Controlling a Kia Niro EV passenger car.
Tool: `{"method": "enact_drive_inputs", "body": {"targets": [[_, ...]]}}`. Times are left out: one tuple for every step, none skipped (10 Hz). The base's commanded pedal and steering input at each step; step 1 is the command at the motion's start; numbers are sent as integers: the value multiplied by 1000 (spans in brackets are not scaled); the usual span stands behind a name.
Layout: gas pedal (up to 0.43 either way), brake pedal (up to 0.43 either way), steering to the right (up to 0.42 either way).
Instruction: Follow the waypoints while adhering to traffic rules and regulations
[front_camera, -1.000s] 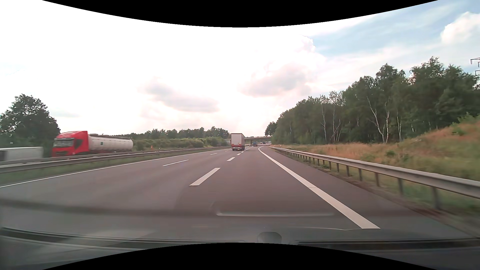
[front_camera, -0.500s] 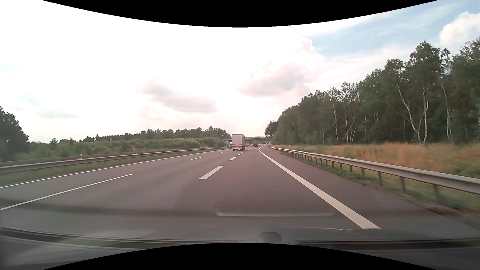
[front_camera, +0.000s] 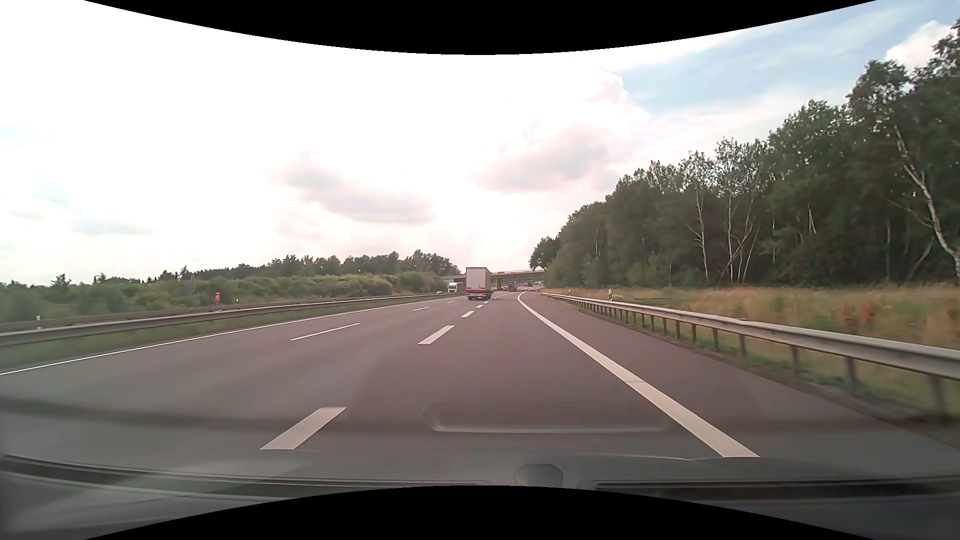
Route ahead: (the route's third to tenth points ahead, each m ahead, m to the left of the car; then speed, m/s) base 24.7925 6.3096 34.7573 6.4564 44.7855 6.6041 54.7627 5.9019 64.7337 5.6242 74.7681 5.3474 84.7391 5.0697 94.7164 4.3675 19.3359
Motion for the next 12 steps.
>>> {"method": "enact_drive_inputs", "body": {"targets": [[130, 0, -2], [130, 0, -2], [130, 0, -2], [130, 0, -2], [118, 0, -3], [118, 0, -3], [110, 0, -2], [110, 0, -3], [118, 0, -3], [169, 0, -3], [177, 0, -3], [177, 0, -3]]}}
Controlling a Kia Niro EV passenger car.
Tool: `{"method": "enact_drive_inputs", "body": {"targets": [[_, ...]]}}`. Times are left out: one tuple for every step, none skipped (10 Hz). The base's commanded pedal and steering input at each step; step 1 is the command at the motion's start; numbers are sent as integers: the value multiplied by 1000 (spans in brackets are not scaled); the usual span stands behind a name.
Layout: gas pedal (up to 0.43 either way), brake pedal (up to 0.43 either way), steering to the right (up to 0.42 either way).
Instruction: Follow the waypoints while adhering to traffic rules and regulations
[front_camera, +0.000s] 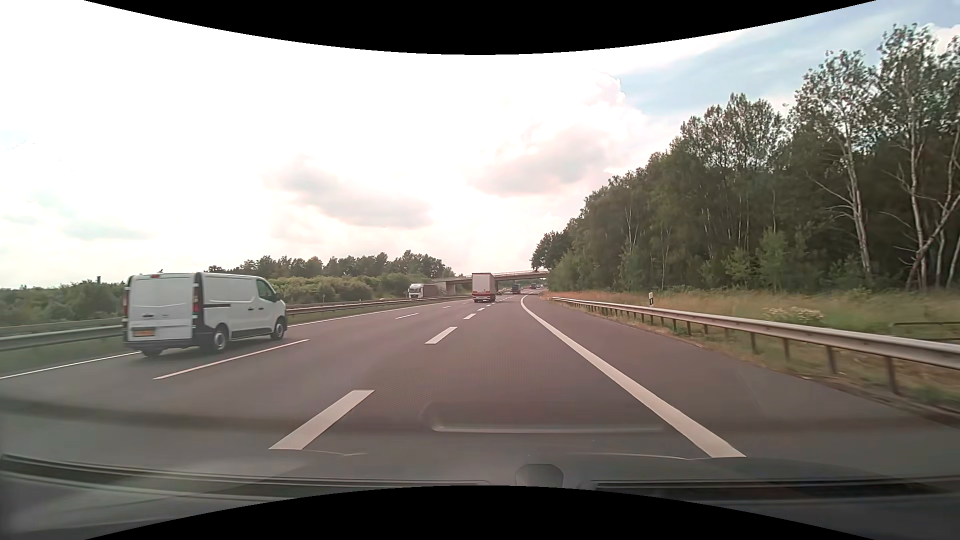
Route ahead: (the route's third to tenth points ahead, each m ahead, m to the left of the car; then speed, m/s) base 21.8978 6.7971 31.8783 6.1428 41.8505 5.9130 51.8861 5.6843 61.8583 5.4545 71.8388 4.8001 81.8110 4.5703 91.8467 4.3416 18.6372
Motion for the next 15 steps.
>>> {"method": "enact_drive_inputs", "body": {"targets": [[177, 0, -2], [177, 0, -3], [177, 0, -2], [177, 0, -2], [177, 0, -2], [177, 0, -1], [177, 0, 0], [177, 0, 0], [169, 0, 0], [169, 0, 0], [169, 0, 0], [169, 0, 0], [169, 0, 1], [169, 0, 0], [169, 0, 0]]}}
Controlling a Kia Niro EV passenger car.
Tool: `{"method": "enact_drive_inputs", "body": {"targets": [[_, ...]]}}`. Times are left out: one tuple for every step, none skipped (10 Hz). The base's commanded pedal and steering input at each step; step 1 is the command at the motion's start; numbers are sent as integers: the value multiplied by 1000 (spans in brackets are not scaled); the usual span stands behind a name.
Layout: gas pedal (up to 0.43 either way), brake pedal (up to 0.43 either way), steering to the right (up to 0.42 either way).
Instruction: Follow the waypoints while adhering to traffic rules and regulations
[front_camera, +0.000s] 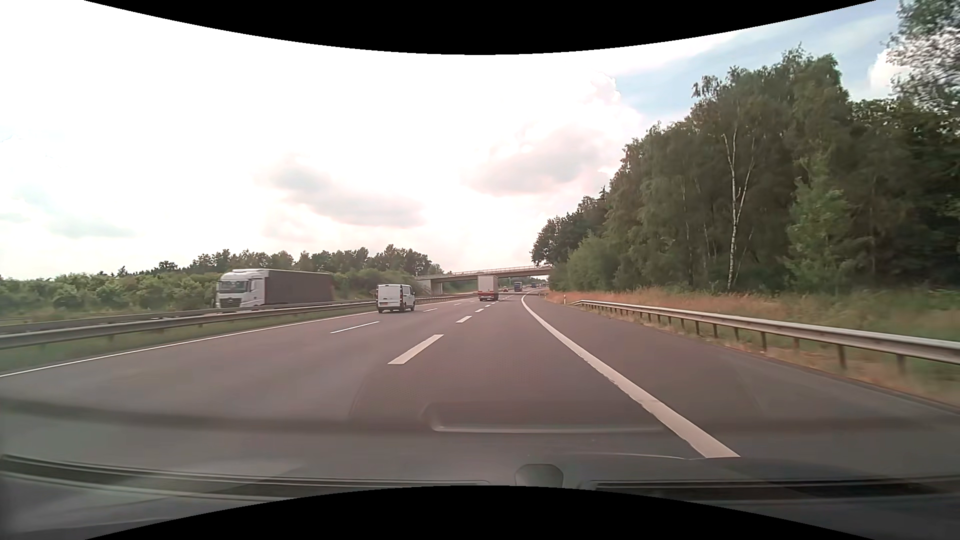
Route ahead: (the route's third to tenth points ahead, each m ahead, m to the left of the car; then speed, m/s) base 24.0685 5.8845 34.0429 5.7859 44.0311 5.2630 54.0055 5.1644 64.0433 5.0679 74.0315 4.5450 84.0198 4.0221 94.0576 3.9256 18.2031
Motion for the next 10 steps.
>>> {"method": "enact_drive_inputs", "body": {"targets": [[169, 0, 0], [169, 0, 0], [169, 0, 1], [150, 0, 1], [138, 0, 0], [138, 0, 1], [169, 0, 1], [240, 0, 1], [260, 0, 1], [260, 0, 0]]}}
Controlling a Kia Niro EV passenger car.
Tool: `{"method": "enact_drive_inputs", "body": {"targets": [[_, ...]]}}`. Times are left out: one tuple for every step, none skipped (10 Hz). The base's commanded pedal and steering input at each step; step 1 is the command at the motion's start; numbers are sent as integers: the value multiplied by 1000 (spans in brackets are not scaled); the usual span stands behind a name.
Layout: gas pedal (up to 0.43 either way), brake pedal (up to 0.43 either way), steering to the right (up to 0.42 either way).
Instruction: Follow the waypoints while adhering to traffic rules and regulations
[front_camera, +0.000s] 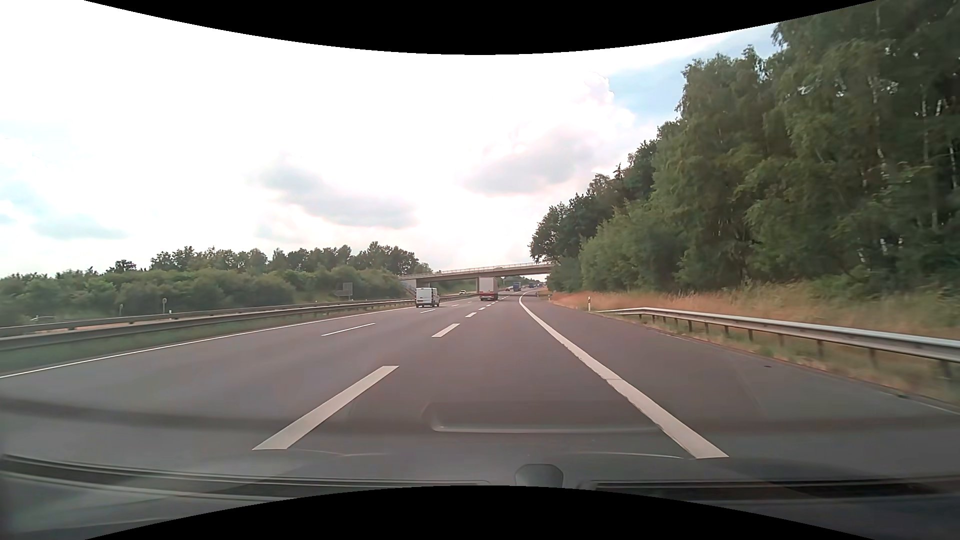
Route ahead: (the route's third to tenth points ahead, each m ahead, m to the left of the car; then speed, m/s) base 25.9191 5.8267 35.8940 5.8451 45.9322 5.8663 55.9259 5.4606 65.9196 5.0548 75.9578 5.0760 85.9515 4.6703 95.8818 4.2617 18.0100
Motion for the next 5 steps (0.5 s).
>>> {"method": "enact_drive_inputs", "body": {"targets": [[260, 0, 1], [260, 0, 0], [260, 0, -1], [260, 0, -4], [260, 0, -5]]}}
